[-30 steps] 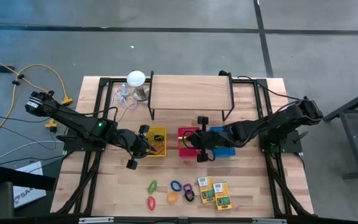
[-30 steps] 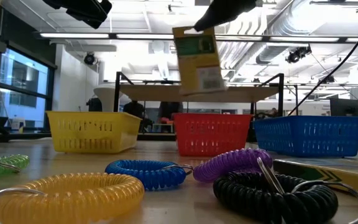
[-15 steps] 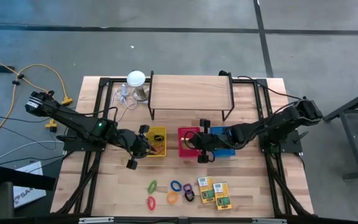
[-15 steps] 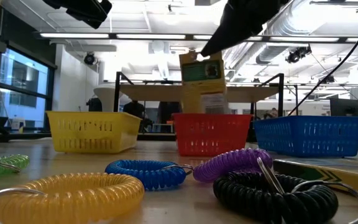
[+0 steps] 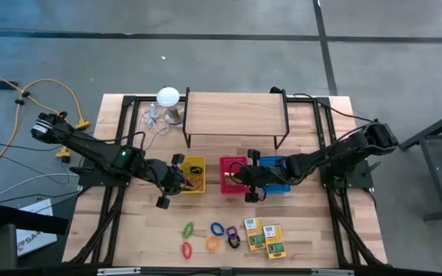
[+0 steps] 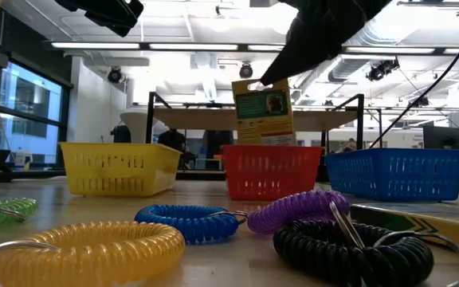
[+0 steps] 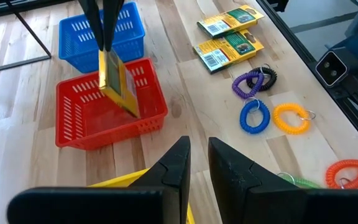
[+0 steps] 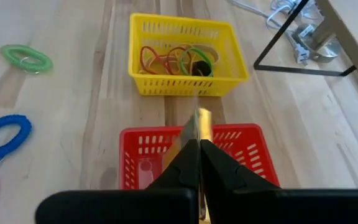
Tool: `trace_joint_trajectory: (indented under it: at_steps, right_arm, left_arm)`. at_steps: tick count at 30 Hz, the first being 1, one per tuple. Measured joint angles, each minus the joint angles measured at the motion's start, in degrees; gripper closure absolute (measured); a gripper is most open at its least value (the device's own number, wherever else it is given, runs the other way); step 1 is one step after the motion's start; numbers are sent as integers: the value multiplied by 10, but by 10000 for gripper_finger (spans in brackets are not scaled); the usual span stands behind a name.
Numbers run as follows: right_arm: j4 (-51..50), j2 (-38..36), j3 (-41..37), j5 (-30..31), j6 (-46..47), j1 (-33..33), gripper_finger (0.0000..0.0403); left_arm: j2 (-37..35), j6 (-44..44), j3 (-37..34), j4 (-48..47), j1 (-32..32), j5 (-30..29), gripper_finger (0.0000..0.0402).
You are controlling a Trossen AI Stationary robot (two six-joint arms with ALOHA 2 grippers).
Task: Pick & Place Office Desk Supplies
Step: Put the yellow crayola box into the red bin
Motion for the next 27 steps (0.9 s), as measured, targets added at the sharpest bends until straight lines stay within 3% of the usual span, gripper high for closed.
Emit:
trace_joint_trajectory:
  at_steps: [27]
  right_arm:
    - [13,29,0,-34,30,6,401]
  left_arm:
    - [0,0,0,0,0,0,347]
